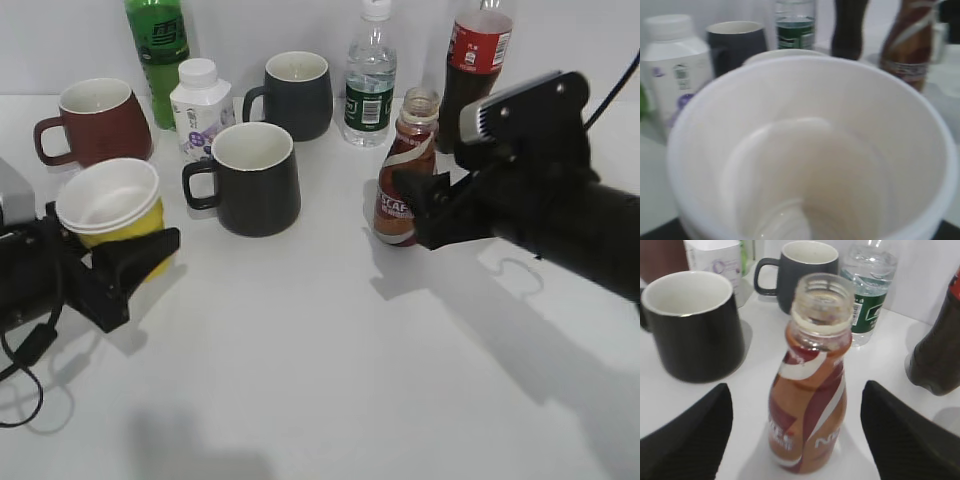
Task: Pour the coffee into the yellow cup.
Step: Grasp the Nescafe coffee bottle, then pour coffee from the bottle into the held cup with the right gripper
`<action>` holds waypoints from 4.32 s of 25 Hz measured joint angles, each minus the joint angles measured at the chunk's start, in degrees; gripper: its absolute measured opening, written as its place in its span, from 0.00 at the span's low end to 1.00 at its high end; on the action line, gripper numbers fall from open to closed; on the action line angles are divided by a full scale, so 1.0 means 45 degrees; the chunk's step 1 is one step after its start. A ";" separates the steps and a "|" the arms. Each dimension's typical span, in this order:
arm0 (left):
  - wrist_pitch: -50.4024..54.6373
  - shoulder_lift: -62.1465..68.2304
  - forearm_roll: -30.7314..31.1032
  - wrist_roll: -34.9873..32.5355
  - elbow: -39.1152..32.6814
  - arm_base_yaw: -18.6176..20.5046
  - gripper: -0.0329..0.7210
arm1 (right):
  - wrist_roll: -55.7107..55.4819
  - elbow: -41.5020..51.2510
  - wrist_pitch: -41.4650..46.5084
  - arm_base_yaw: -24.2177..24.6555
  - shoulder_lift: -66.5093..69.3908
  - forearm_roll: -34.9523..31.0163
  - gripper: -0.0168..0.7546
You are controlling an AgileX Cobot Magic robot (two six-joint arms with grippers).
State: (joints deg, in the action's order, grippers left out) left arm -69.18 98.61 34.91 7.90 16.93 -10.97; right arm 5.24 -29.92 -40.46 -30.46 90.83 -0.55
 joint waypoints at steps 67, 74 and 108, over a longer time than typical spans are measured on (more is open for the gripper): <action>0.2279 0.1859 0.1049 0.1096 0.3931 -0.4754 0.62 | 1.0417 -0.2996 -0.3823 0.0000 0.4005 0.2332 0.67; 0.2763 0.1859 0.1061 0.1096 0.4114 -0.4754 0.62 | 1.1658 -0.2996 -0.3876 0.0000 0.3828 0.2631 0.67; 0.3453 0.1859 0.1742 0.1096 0.4114 -0.4817 0.61 | 1.5316 -0.2996 -0.4218 0.0000 0.3824 0.3012 0.67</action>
State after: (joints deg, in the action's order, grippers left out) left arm -53.64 106.98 42.75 12.83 35.44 -32.65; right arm 74.16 -43.41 -59.44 -30.46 108.04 13.00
